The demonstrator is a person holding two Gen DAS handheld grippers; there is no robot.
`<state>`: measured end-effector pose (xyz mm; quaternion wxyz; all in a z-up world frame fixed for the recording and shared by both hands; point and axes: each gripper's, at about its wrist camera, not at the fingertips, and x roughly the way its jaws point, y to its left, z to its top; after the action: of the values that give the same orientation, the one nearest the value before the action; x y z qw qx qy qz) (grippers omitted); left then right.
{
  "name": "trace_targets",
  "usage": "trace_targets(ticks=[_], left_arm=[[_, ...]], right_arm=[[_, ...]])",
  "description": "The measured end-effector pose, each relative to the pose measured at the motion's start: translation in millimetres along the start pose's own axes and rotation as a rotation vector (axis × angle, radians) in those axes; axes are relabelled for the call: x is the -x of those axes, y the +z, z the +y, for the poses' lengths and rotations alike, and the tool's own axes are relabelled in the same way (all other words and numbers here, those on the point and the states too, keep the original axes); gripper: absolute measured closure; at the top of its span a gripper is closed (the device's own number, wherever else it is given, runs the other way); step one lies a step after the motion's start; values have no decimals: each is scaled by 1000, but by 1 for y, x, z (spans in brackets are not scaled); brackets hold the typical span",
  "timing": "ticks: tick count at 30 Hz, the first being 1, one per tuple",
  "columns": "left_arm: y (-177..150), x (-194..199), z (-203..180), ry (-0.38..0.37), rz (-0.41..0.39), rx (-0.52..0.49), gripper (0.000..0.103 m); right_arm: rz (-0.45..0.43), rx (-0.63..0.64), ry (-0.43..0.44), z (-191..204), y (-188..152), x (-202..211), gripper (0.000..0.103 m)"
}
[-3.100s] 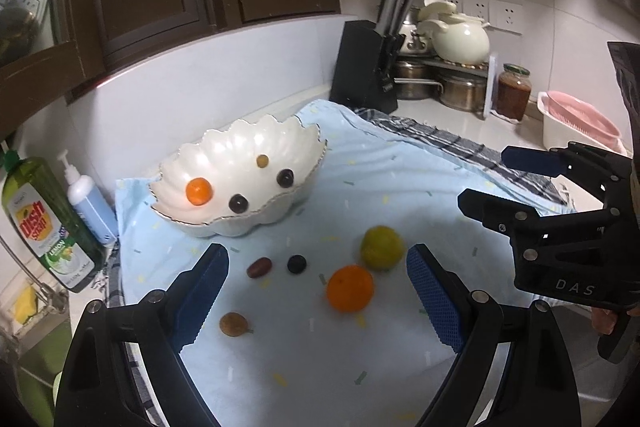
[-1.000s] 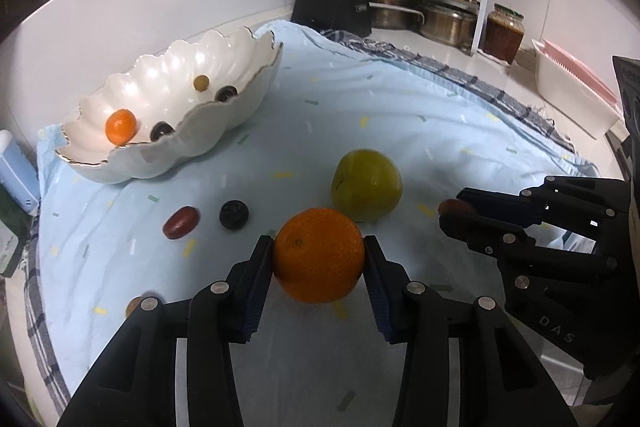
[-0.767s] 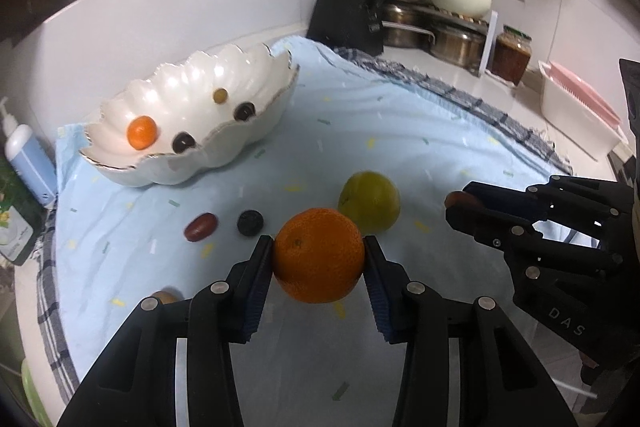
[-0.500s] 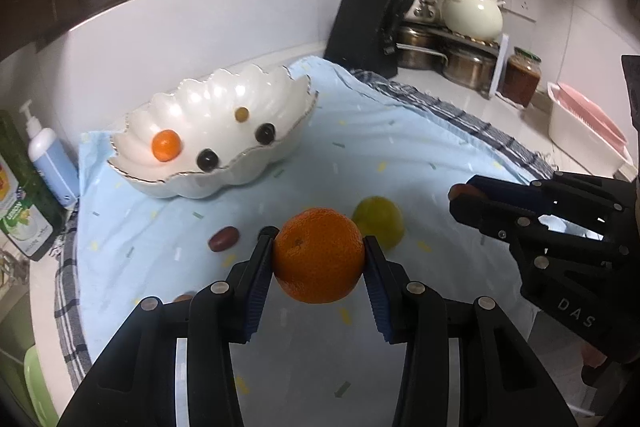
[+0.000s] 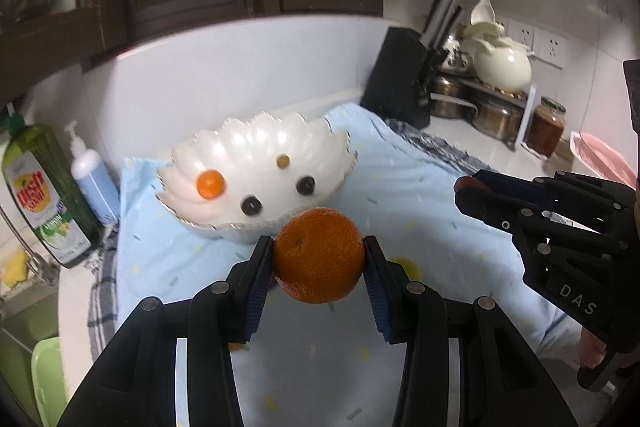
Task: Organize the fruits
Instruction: 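Carry the orange in the left tool while the right tool carries the date over the bowl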
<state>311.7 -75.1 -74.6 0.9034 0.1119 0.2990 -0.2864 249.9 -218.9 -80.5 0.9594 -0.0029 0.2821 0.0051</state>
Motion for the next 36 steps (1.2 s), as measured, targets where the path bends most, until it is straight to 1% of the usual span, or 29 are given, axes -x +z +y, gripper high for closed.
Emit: trace_targets(ticks=[8, 15, 19, 28, 36], left_arm=[[22, 8, 5, 78, -65, 14, 59], [41, 8, 11, 120, -99, 36, 59], [52, 3, 15, 140, -102, 46, 59], [76, -19, 31, 162, -95, 76, 59], [102, -46, 44, 185, -83, 59, 59]], right_arm=[[-72, 35, 29, -4, 25, -4, 85], [-114, 37, 77, -12, 45, -16, 85], [-126, 38, 100, -16, 57, -27, 85], [-150, 65, 108, -20, 85, -50, 85], [-117, 71, 121, -20, 109, -88, 85]])
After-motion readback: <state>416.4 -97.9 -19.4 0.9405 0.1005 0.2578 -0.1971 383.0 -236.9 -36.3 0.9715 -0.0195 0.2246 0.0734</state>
